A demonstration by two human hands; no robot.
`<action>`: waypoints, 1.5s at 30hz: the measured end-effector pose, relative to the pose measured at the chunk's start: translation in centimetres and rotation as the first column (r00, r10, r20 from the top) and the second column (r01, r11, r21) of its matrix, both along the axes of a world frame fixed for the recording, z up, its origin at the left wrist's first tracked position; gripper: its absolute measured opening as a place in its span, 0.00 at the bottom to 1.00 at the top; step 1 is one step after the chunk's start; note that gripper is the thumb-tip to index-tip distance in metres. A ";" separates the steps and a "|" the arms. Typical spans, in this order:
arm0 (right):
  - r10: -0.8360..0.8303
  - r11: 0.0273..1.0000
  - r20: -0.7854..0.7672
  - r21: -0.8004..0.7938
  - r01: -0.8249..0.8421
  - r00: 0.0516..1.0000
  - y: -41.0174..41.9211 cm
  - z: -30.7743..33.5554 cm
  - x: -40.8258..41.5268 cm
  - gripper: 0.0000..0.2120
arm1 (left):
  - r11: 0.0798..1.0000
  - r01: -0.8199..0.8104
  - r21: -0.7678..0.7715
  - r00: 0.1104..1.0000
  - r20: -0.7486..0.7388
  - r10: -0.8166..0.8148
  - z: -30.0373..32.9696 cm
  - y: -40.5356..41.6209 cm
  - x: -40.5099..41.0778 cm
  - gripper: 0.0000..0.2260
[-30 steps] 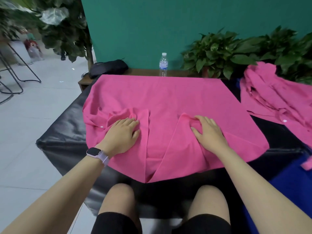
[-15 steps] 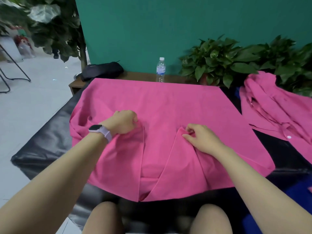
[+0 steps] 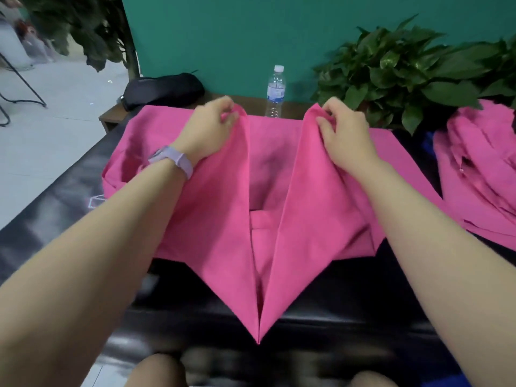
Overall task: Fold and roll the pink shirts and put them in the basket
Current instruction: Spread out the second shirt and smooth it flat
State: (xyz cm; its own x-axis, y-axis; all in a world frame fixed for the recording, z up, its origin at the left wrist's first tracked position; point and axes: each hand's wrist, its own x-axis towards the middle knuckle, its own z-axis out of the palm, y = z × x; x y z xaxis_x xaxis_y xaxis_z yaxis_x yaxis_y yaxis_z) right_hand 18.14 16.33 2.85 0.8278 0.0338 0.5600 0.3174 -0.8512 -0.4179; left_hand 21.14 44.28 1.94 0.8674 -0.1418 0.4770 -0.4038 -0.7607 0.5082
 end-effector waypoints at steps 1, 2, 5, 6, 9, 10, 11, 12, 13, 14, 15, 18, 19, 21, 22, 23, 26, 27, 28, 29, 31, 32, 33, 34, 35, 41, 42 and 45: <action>-0.014 0.999 -0.058 -0.039 0.012 0.998 0.2 -0.9 1.7 0.05 | 0.998 -0.034 0.054 0.999 -0.034 0.036 -1.3 -0.2 1.0 0.08; -0.014 0.997 -0.131 -0.082 0.003 0.991 0.3 -2.3 3.1 0.05 | 0.991 -0.068 0.114 0.995 -0.069 0.076 -2.9 -0.4 1.7 0.09; 0.016 0.987 -0.288 -0.150 -0.061 0.958 0.2 -7.5 4.9 0.07 | 0.951 -0.136 0.279 0.980 -0.103 0.170 -7.6 -0.3 3.1 0.09; 0.012 0.990 -0.275 -0.133 -0.051 0.961 -0.1 -8.7 5.2 0.08 | 0.940 -0.150 0.307 0.980 -0.077 0.182 -8.6 -0.3 3.5 0.08; -0.008 0.996 -0.236 -0.084 -0.012 0.972 -0.7 -9.9 5.9 0.10 | 0.929 -0.163 0.332 0.983 -0.021 0.180 -9.3 -0.1 4.4 0.06; -0.004 0.997 -0.247 -0.079 -0.016 0.969 -0.7 -9.8 5.9 0.11 | 0.929 -0.163 0.332 0.984 -0.015 0.178 -9.2 -0.1 4.5 0.06; -0.007 0.996 -0.257 -0.083 -0.015 0.966 -0.8 -9.8 5.7 0.11 | 0.930 -0.159 0.331 0.985 -0.014 0.173 -9.1 -0.1 4.4 0.06; -0.022 0.995 -0.263 -0.097 -0.004 0.965 -0.8 -9.7 5.3 0.10 | 0.931 -0.152 0.332 0.986 -0.016 0.167 -8.9 -0.2 4.2 0.06; -0.046 0.993 -0.270 -0.119 0.014 0.962 -0.8 -9.7 4.8 0.10 | 0.932 -0.140 0.334 0.987 -0.024 0.157 -8.8 -0.3 3.7 0.06; -0.071 0.989 -0.281 -0.144 0.032 0.957 -0.7 -9.8 4.0 0.10 | 0.935 -0.123 0.334 0.989 -0.031 0.141 -8.7 -0.3 3.0 0.05; -0.094 0.986 -0.293 -0.157 0.049 0.951 -0.7 -9.7 3.2 0.11 | 0.937 -0.104 0.333 0.992 -0.036 0.123 -8.6 -0.4 2.1 0.04; -0.125 0.986 -0.321 -0.144 0.082 0.939 -0.7 -9.7 -0.1 0.13 | 0.943 -0.069 0.326 0.997 -0.020 0.080 -8.5 -0.4 -1.3 0.04; -0.131 0.986 -0.327 -0.145 0.087 0.936 -0.7 -9.7 -1.4 0.14 | 0.945 -0.067 0.321 0.997 -0.014 0.075 -8.4 -0.2 -2.7 0.05; -0.141 0.984 -0.335 -0.153 0.094 0.932 -0.5 -9.8 -4.2 0.14 | 0.947 -0.057 0.317 0.998 -0.009 0.062 -8.4 0.0 -5.3 0.05; -0.148 0.983 -0.337 -0.157 0.099 0.930 -0.5 -9.9 -5.8 0.14 | 0.947 -0.048 0.318 0.998 -0.011 0.055 -8.3 0.1 -6.6 0.05; -0.153 0.982 -0.340 -0.157 0.105 0.928 -0.3 -9.9 -7.4 0.14 | 0.947 -0.040 0.319 0.999 -0.017 0.047 -8.2 0.1 -8.0 0.05; -0.173 0.981 -0.343 -0.144 0.130 0.923 0.0 -10.0 -12.5 0.15 | 0.952 -0.012 0.306 1.000 -0.023 0.020 -8.1 0.4 -12.0 0.06; -0.179 0.980 -0.341 -0.141 0.138 0.923 0.1 -10.1 -14.1 0.15 | 0.954 -0.001 0.300 1.000 -0.017 0.007 -8.2 0.6 -13.4 0.06; -0.185 0.980 -0.337 -0.139 0.145 0.923 0.2 -10.2 -15.7 0.15 | 0.956 0.012 0.293 1.000 -0.009 -0.009 -8.3 0.8 -14.8 0.05; -0.191 0.979 -0.332 -0.137 0.153 0.924 0.4 -10.5 -17.2 0.14 | 0.958 0.026 0.285 1.000 -0.002 -0.027 -8.5 1.1 -16.1 0.04; -0.204 0.976 -0.329 -0.142 0.165 0.922 0.6 -10.8 -19.5 0.13 | 0.963 0.044 0.268 0.999 0.005 -0.047 -8.6 1.6 -18.2 0.04; -0.211 0.974 -0.336 -0.148 0.170 0.918 0.7 -10.7 -20.2 0.13 | 0.964 0.045 0.262 0.999 0.000 -0.047 -8.6 1.8 -18.9 0.05; -0.216 0.973 -0.348 -0.152 0.173 0.912 0.8 -10.6 -20.6 0.13 | 0.965 0.042 0.260 0.999 -0.010 -0.041 -8.4 1.9 -19.3 0.05; -0.217 0.973 -0.361 -0.151 0.173 0.907 0.9 -10.3 -20.9 0.14 | 0.964 0.035 0.263 0.999 -0.023 -0.030 -8.3 1.9 -19.6 0.06; -0.216 0.974 -0.373 -0.146 0.173 0.902 1.1 -10.0 -21.0 0.14 | 0.961 0.028 0.275 0.999 -0.039 -0.018 -8.1 1.8 -19.7 0.07; -0.203 0.979 -0.390 -0.095 0.180 0.898 1.1 -9.4 -20.9 0.15 | 0.963 -0.079 0.258 0.964 -0.227 0.140 -6.4 0.0 -17.6 0.13; -0.203 0.979 -0.386 -0.091 0.181 0.900 1.1 -9.5 -20.9 0.15 | 0.975 -0.087 0.203 0.963 -0.233 0.134 -5.7 -0.3 -17.0 0.12; -0.193 0.981 -0.369 -0.089 0.172 0.909 1.0 -9.7 -20.9 0.15 | 0.991 -0.120 0.056 0.978 -0.163 0.128 -2.6 -1.1 -14.3 0.10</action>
State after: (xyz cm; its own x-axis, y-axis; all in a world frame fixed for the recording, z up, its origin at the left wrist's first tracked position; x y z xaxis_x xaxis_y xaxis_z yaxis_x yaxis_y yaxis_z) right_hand -2.74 17.30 -6.85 0.9707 -0.1168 0.2100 -0.0163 -0.9038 -0.4277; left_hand 6.79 43.15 -0.67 0.9461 -0.0462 0.3206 -0.2177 -0.8237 0.5236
